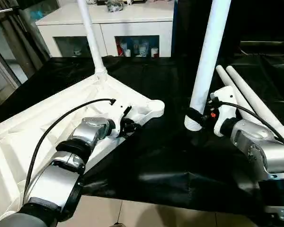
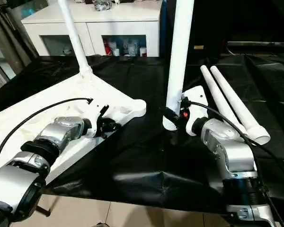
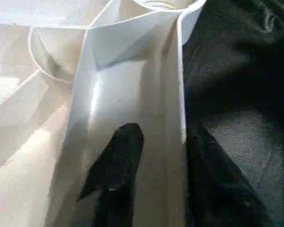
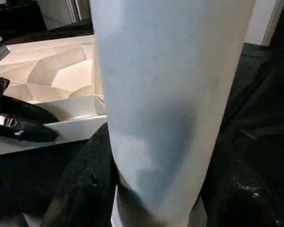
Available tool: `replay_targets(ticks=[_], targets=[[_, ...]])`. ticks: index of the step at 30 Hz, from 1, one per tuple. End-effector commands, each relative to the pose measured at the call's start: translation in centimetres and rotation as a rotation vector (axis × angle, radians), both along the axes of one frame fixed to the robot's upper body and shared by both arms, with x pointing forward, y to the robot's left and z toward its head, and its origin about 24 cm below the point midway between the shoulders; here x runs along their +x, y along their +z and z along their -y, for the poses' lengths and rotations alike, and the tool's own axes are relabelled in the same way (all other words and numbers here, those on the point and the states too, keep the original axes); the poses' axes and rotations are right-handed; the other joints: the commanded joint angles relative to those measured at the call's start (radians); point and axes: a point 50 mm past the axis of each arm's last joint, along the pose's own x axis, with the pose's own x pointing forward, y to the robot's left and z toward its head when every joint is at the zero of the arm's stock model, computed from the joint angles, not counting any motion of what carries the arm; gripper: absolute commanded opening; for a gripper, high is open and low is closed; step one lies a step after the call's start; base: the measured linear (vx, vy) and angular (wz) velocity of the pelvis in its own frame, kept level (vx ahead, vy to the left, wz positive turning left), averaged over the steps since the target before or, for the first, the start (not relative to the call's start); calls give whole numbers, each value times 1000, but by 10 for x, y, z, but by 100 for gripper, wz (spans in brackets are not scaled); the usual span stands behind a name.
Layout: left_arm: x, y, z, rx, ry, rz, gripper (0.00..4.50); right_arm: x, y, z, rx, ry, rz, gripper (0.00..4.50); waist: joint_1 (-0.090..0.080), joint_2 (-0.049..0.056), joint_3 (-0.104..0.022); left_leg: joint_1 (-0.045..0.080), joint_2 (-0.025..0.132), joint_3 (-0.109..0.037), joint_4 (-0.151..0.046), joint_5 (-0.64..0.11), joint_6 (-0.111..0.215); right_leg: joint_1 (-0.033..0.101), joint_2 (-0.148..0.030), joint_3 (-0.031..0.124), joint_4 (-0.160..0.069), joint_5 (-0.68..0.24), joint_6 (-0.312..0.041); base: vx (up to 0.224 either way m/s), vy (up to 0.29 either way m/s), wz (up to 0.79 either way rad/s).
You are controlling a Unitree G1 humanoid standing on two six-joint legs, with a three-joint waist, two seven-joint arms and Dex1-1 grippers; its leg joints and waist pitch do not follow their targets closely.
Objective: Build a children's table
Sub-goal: Insert table leg to table base
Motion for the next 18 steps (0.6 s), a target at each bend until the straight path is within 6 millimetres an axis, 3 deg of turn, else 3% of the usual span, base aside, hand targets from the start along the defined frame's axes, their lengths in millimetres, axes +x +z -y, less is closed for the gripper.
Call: replay_targets(ticks=[1, 2, 5, 6, 8, 9, 10, 13, 14, 17, 18], targets=[[3, 3, -8, 30, 12, 17, 122, -2, 3, -4, -9, 27, 13, 194, -2, -8, -79, 13, 36, -24, -62, -169, 58, 64, -68, 38, -88, -159, -210, 0, 0, 0], [2, 2, -9, 31, 5, 21, 95, -1, 3, -4, -10, 30, 13, 194, -3, -8, -78, 14, 36, -23, -62, -174, 57, 64, -68, 38, -90, -167, -208, 0, 0, 0], [0, 2, -9, 17, -39, 25, 86, 0, 4, -5, -12, 40, 17, 193, -3, -10, -78, 14, 36, -23, -63, -178, 56, 63, -68, 39, -92, -188, -201, 0, 0, 0], [-1, 3, -8, 14, -85, 40, 86, 0, 5, -5, -12, 52, 20, 193, -3, -18, -78, 13, 36, -23, -63, -173, 59, 63, -69, 40, -93, -189, -200, 0, 0, 0], [-2, 3, -8, 12, -119, 49, 59, 1, 6, -6, -11, 62, 22, 193, -3, -13, -79, 12, 37, -23, -63, -165, 62, 62, -70, 41, -90, -180, -200, 0, 0, 0], [-4, 4, -8, 5, -167, 62, 49, 1, 6, -7, -13, 73, 24, 193, 0, -17, -79, 12, 39, -24, -64, -159, 66, 63, -71, 40, -89, -172, -203, 0, 0, 0], [-14, 5, -5, -24, -344, 84, 45, 1, 7, -8, -14, 105, 26, 193, 1, -21, -79, 8, 41, -26, -66, -150, 71, 64, -75, 41, -87, -166, -204, 0, 0, 0], [-25, 3, -6, -33, -479, 66, 15, 1, 9, -13, 10, 152, 30, 193, 3, -16, -80, 12, 49, -22, -65, -146, 75, 57, -76, 44, -81, -140, -222, 0, 0, 0], [-29, 2, -7, -32, -514, 56, 15, 0, 10, -15, 28, 172, 31, 193, 10, -19, -80, 19, 51, -18, -65, -161, 73, 51, -77, 45, -83, -157, -228, 0, 0, 0], [-38, 0, -9, -41, -580, 41, 3, -1, 12, -19, 73, 225, 24, 193, 21, -16, -74, 25, 57, -18, -72, -203, 57, 44, -78, 47, -86, -235, -215, 0, 0, 0], [-42, 0, -12, -40, -604, 36, 1, -2, 14, -22, 99, 259, 17, 193, 28, -28, -74, 27, 60, -17, -74, -216, 49, 43, -81, 49, -86, -250, -213, 0, 0, 0]])
